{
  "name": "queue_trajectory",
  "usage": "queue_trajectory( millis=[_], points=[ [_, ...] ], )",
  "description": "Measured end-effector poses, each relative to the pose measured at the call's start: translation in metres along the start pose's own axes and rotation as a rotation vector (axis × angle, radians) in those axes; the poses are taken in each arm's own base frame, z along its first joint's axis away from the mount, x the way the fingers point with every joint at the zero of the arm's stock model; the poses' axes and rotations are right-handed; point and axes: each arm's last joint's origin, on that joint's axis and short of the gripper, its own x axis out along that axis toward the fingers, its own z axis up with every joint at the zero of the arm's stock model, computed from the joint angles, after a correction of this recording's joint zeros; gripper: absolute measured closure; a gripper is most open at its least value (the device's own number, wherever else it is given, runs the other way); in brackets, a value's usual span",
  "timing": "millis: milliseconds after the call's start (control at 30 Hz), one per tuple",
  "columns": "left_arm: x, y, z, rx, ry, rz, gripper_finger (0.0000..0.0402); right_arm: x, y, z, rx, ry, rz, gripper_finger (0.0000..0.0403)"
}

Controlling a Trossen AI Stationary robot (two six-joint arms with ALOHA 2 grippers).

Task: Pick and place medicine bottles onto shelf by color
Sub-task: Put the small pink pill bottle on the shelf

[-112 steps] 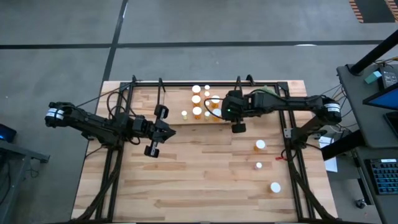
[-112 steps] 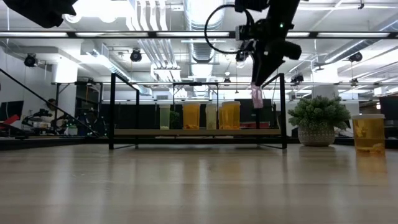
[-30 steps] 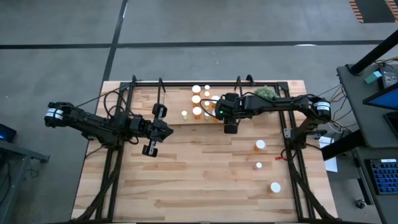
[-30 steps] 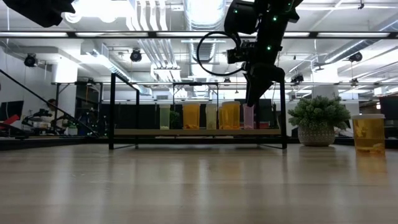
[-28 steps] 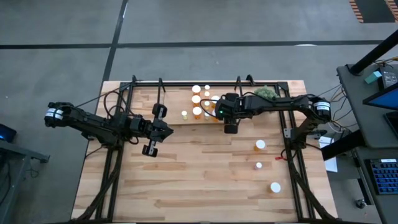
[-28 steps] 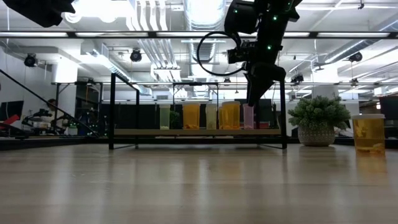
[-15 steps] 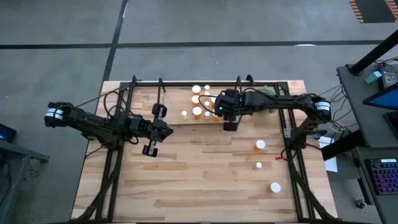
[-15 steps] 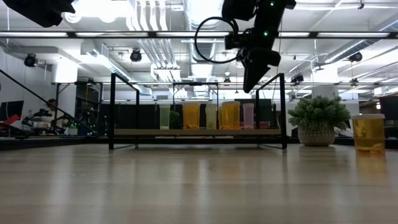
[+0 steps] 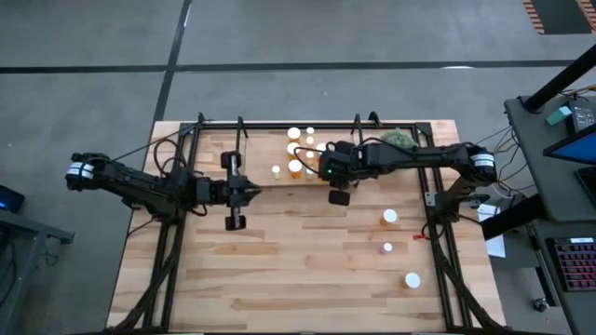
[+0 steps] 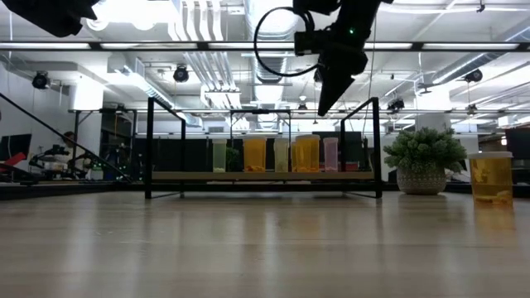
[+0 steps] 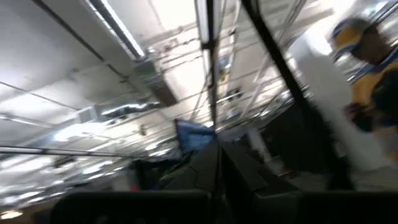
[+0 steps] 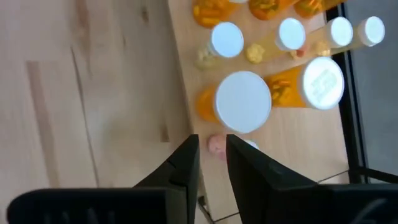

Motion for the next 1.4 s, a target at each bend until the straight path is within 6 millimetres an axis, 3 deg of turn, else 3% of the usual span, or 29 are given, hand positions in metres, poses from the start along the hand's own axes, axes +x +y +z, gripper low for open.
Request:
queue_trajectory(
  millis=[333,567,900,1067,1233,1400],
  points=[
    [-0.016,0.010,0.013,0.136,-0.004,0.080,0.0400,-0.019,-0.001,0.013,0.140,-0.060,-0.003,0.0364],
    [-0.021,0.012,0.017,0.217,0.009,0.075,0.0400,-0.022,-0.001,0.016,0.177,-0.074,0.001,0.0370],
    [-0.023,0.013,0.019,0.222,0.004,0.079,0.0400,-0.022,-0.001,0.016,0.181,-0.073,0.001,0.0369],
    [-0.024,0.013,0.019,0.221,0.002,0.079,0.0400,-0.022,0.001,0.011,0.081,-0.030,0.053,0.0370],
    [-0.026,0.013,0.020,0.219,-0.001,0.081,0.0400,-0.016,-0.012,0.002,0.127,0.073,0.062,0.0387],
    [-0.027,0.013,0.020,0.219,0.000,0.080,0.0400,-0.012,-0.025,0.002,0.111,0.063,0.046,0.0394]
  ],
)
